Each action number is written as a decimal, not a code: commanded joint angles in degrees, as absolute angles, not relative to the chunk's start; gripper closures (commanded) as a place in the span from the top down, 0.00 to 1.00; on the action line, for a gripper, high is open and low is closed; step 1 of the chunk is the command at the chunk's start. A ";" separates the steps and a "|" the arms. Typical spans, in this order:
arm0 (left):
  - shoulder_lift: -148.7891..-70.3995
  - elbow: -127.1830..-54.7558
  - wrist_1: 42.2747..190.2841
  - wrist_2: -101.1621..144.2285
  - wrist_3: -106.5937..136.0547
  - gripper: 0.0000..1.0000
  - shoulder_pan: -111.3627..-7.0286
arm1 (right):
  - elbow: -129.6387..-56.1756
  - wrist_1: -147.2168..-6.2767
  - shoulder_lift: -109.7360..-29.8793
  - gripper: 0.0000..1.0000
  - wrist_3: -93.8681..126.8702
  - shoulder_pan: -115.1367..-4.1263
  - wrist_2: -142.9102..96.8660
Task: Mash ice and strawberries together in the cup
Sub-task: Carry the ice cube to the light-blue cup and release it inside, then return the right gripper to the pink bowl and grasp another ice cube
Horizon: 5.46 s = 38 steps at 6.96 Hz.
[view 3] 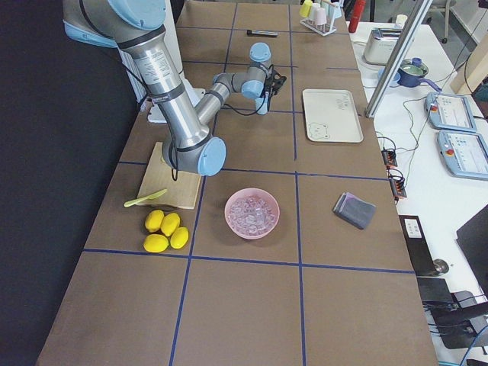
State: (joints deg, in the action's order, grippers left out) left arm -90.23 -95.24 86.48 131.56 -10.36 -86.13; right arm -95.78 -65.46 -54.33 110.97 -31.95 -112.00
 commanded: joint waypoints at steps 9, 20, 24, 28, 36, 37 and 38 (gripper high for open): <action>-90.18 -94.66 86.48 132.45 -10.20 1.00 -86.04 | -106.57 -73.53 -64.02 0.99 107.08 -42.12 -120.27; -88.95 -95.62 86.57 134.21 -10.11 1.00 -86.04 | -106.70 -72.86 -103.53 0.92 9.67 -66.36 -129.28; -88.86 -95.62 86.57 134.21 -10.11 1.00 -86.04 | -103.28 -72.69 -102.48 0.88 9.40 -65.30 -128.76; -88.86 -95.71 86.57 134.21 -10.11 1.00 -86.04 | -103.10 -72.69 -102.31 0.62 9.67 -64.16 -128.58; -88.86 -95.80 86.57 134.21 -10.11 1.00 -86.04 | -111.42 -69.61 -103.19 0.00 15.07 -66.80 -135.24; -88.86 -95.80 86.57 134.21 -10.02 1.00 -86.04 | -113.45 -69.09 -102.40 0.00 23.47 -66.45 -135.87; -88.86 -95.80 86.57 134.30 -10.11 1.00 -86.04 | -115.38 -69.17 -97.96 0.00 33.73 -64.79 -138.23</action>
State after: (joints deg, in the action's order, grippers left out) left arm -88.86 -95.79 86.56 134.23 -10.07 -86.05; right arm -112.94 -69.26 -101.55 22.98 -66.09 -135.93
